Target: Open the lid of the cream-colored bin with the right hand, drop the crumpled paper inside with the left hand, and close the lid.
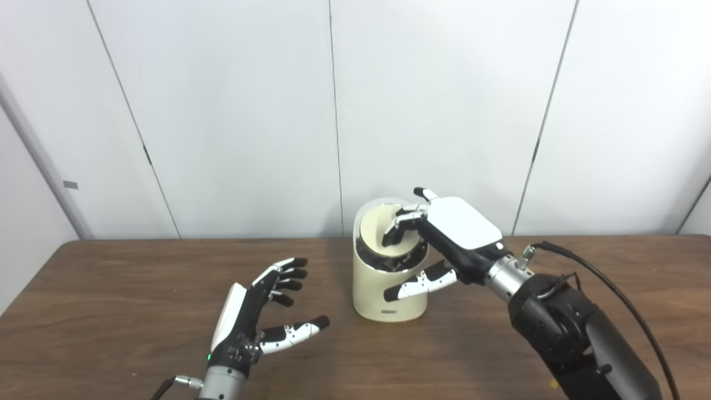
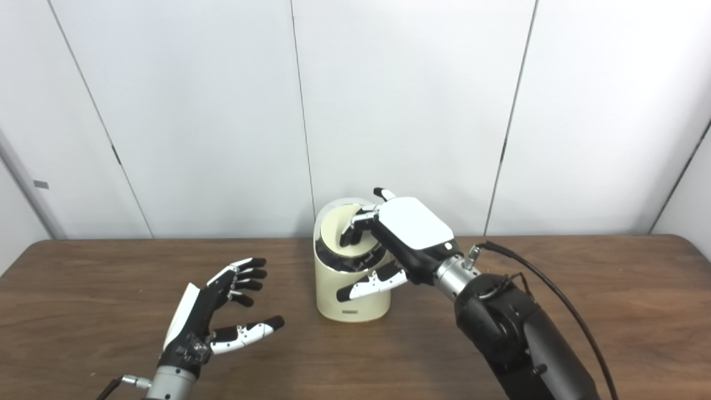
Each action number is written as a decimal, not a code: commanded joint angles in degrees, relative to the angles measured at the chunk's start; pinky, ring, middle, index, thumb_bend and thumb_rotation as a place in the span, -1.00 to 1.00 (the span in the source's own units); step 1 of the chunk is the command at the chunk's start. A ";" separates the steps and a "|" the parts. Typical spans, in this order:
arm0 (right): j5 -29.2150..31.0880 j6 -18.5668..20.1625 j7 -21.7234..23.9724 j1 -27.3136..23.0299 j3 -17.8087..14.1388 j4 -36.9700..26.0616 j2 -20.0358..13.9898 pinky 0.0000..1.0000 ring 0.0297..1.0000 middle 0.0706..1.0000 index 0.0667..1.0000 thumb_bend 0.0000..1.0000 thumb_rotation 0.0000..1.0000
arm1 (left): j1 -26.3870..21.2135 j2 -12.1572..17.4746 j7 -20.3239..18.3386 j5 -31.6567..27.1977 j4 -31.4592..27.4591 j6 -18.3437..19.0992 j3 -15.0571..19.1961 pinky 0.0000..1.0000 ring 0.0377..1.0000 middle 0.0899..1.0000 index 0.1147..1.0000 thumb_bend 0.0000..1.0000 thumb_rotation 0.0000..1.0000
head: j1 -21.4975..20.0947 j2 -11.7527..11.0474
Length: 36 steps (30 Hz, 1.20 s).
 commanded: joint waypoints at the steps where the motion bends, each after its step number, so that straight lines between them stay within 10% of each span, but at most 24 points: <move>1: -0.22 -1.60 -1.05 -1.35 -0.20 -0.54 -0.29 0.98 0.64 0.17 0.18 0.45 0.17 | -1.65 -0.05 0.34 0.09 -2.73 -0.22 0.20 0.19 0.40 0.47 0.56 0.54 -0.71 | 0.02 0.30; 23: -14.10 -8.58 -3.75 -0.84 6.99 3.29 -4.76 1.00 0.64 0.12 0.12 0.50 0.12 | -1.47 0.11 0.22 0.02 -3.59 0.54 -0.03 0.22 0.41 0.46 0.56 0.54 -0.67 | 0.13 0.96; 31: -9.03 -7.46 -3.77 -0.44 4.19 2.34 -3.37 1.00 0.61 0.14 0.13 0.49 0.03 | -1.49 0.14 0.01 -0.30 -3.86 0.77 0.05 0.22 0.42 0.47 0.57 0.53 -0.68 | 0.51 1.06; 36: 0.59 -0.19 0.64 0.26 -1.72 -1.97 -0.42 0.94 0.65 0.27 0.26 0.41 0.12 | -1.48 0.26 -0.03 -0.28 -3.99 0.89 0.15 0.21 0.41 0.47 0.56 0.54 -0.69 | 0.38 1.07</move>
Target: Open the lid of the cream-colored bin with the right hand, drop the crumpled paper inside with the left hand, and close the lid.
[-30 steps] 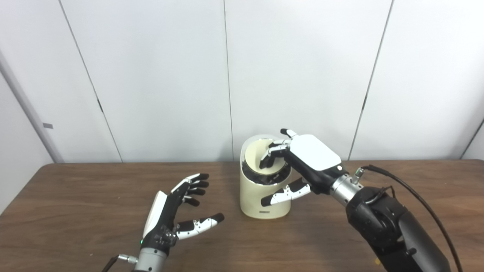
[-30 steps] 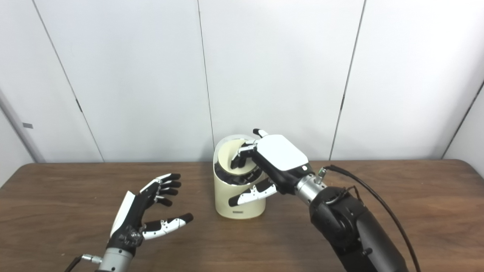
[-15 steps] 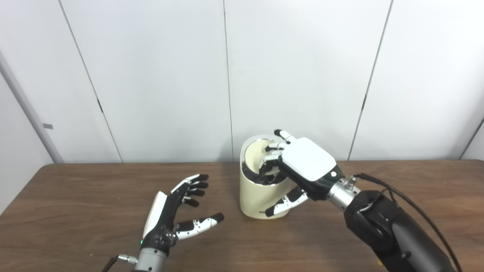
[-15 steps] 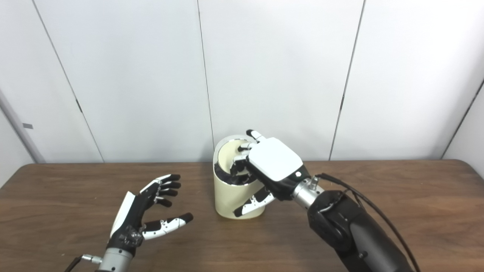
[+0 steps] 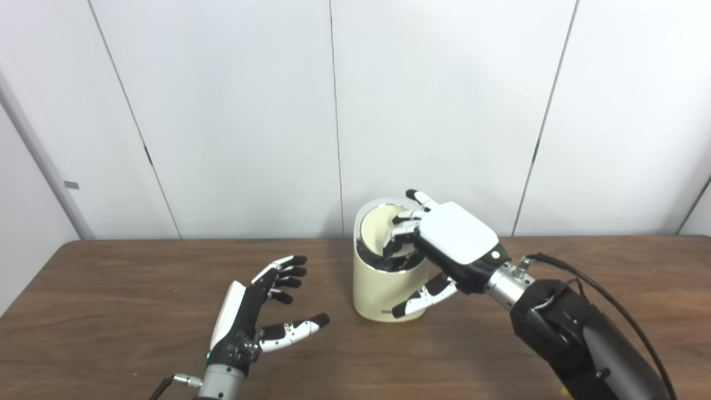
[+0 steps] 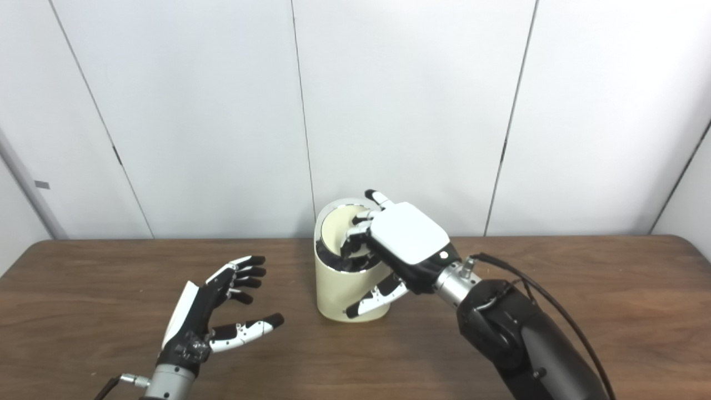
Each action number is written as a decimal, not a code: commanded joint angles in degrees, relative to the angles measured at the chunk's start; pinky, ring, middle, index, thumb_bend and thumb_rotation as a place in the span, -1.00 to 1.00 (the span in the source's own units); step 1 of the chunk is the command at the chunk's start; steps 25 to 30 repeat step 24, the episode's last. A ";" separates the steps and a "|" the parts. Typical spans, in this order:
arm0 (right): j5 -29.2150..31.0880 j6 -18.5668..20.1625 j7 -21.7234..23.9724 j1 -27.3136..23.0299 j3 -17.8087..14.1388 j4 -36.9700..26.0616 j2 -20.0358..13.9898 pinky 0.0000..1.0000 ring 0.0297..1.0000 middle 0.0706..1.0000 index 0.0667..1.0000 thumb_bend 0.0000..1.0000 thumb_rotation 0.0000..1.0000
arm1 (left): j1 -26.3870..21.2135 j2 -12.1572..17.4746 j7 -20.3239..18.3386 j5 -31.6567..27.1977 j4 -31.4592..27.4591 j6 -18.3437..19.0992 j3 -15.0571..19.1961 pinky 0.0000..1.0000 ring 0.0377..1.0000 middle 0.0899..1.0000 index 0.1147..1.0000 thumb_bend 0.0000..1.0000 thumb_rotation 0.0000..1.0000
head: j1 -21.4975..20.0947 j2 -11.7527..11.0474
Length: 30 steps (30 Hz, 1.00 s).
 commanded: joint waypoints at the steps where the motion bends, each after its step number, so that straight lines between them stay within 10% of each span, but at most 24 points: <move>1: 3.65 4.12 2.64 -1.04 -2.67 -2.94 0.65 0.89 0.67 0.34 0.34 0.38 0.16 | -1.50 0.28 0.13 -0.23 -2.55 -0.80 0.27 0.21 0.42 0.47 0.57 0.53 -0.69 | 0.04 0.01; 8: 8.64 9.20 1.40 -0.66 -9.05 -4.81 2.98 0.58 0.66 0.64 0.64 0.36 0.17 | -1.47 0.47 -0.12 -0.79 -2.86 -0.77 0.43 0.22 0.43 0.48 0.57 0.54 -0.69 | -0.06 0.10; 15: 12.98 6.48 -3.21 1.05 -12.49 -3.20 3.16 0.32 0.60 0.70 0.74 0.40 0.00 | -1.52 0.64 -0.33 -1.04 -2.97 -0.64 0.49 0.22 0.42 0.47 0.56 0.54 -0.68 | -0.06 0.22; 30: 18.95 6.12 -4.63 5.96 -14.74 -3.00 3.11 0.55 0.83 0.82 0.83 0.47 -0.06 | -1.55 1.05 -0.70 -1.58 -3.34 -0.75 0.63 0.23 0.43 0.47 0.56 0.54 -0.70 | -0.28 0.30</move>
